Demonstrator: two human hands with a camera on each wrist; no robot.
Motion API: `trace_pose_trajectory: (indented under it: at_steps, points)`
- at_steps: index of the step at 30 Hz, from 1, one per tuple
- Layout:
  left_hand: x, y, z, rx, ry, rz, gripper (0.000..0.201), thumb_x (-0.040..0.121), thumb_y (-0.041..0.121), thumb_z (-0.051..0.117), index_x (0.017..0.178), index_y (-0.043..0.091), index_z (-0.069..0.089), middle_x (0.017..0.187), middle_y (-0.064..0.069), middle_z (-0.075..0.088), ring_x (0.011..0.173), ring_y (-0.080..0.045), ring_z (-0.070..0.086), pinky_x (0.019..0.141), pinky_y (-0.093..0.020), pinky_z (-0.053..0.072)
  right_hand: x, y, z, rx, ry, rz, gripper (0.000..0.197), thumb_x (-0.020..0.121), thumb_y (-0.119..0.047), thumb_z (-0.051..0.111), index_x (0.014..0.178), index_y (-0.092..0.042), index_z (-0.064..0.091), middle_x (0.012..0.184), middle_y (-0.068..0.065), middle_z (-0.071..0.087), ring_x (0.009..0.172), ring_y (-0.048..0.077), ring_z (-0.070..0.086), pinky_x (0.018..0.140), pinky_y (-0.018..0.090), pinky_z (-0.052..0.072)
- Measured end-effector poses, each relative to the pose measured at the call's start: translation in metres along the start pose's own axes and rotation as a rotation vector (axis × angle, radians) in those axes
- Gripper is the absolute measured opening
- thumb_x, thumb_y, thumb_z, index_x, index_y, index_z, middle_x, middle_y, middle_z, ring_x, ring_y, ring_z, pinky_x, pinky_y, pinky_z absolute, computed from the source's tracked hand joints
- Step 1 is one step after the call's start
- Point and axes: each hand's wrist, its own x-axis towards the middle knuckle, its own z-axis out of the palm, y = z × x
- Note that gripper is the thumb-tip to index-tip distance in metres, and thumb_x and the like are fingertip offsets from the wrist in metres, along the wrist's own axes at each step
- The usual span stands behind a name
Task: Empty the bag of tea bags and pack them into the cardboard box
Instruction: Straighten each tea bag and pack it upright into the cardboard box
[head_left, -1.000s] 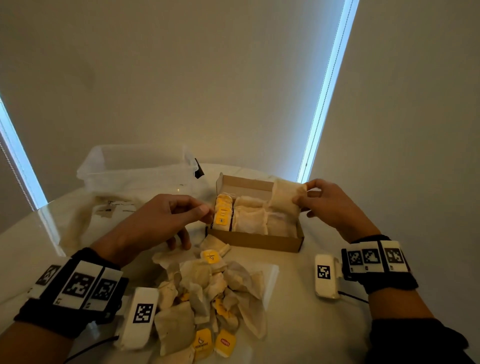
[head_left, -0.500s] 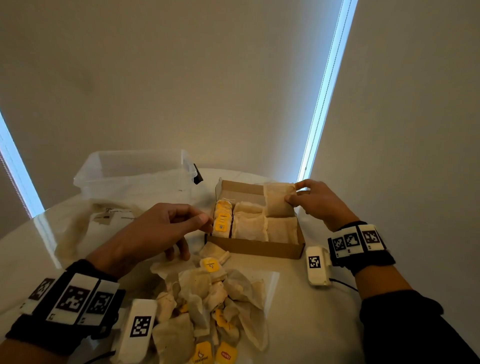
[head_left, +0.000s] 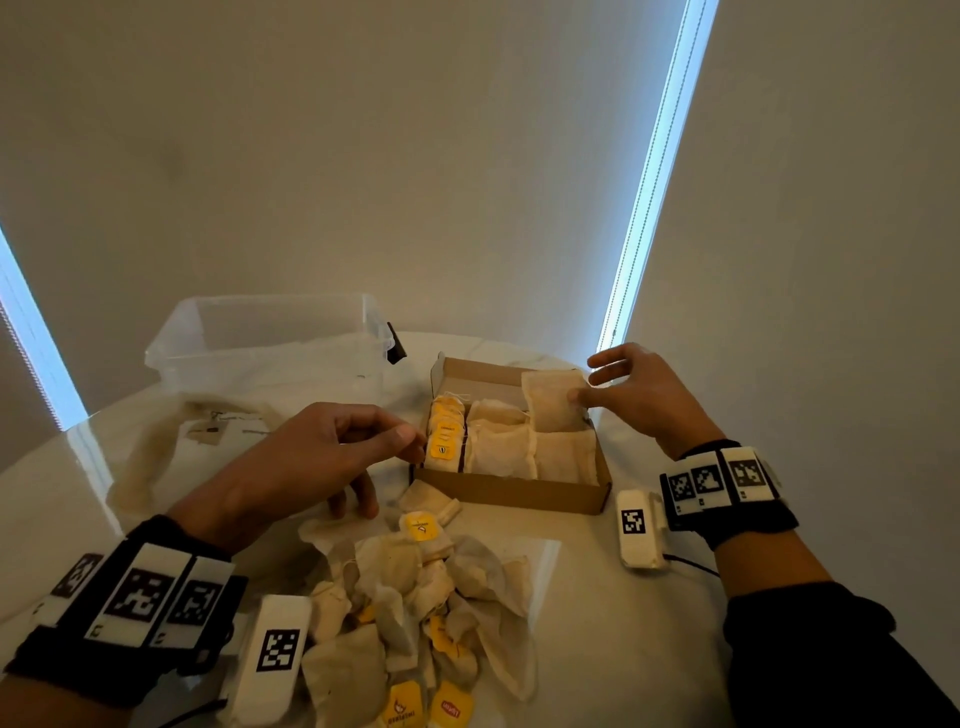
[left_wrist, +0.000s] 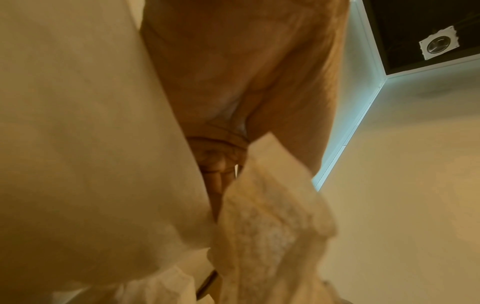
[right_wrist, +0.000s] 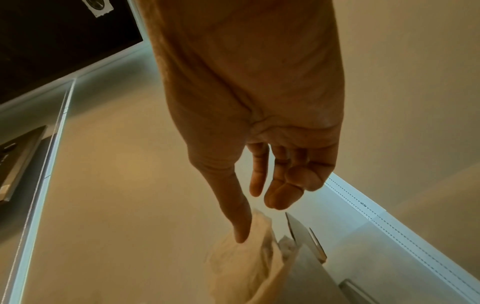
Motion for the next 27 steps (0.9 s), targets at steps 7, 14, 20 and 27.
trace_pose_trajectory:
  at_steps: [7,14,20,27]
  points:
    - [-0.001,0.000,0.000,-0.006,0.008,-0.021,0.025,0.104,0.038,0.060,0.116,0.027,0.079,0.117,0.014,0.078,0.069,-0.024,0.076,0.056,-0.027,0.056,-0.002,0.005,0.001,0.018,-0.023,-0.031,0.026,0.086,-0.013,0.088,0.104,-0.017,0.070,0.099,0.006,0.071,0.081,0.019,0.067,0.064,0.023,0.051]
    - [-0.002,0.000,-0.001,-0.014,-0.005,-0.010,0.026,0.104,0.039,0.059,0.118,0.027,0.077,0.116,0.014,0.079,0.069,-0.023,0.075,0.057,-0.028,0.056,-0.004,-0.015,0.001,-0.289,-0.242,-0.230,0.031,0.092,-0.006,0.080,0.116,-0.027,0.081,0.113,-0.009,0.073,0.098,0.004,0.068,0.081,0.014,0.049]
    - [-0.001,0.000,0.000,-0.019,-0.007,-0.007,0.026,0.104,0.040,0.059,0.116,0.027,0.079,0.114,0.015,0.079,0.069,-0.023,0.075,0.059,-0.030,0.056,0.001,-0.031,0.009,-0.643,-0.358,-0.259,0.040,0.094,-0.016,0.079,0.134,-0.021,0.073,0.124,-0.002,0.072,0.107,0.013,0.063,0.099,0.031,0.053]
    - [-0.002,0.000,-0.001,-0.020,-0.010,-0.001,0.027,0.104,0.040,0.059,0.115,0.027,0.079,0.114,0.015,0.079,0.070,-0.023,0.075,0.059,-0.028,0.056,0.006,-0.035,0.015,-0.726,-0.375,-0.300,0.037,0.093,-0.021,0.081,0.130,-0.022,0.075,0.114,-0.004,0.070,0.101,0.014,0.065,0.084,0.025,0.050]
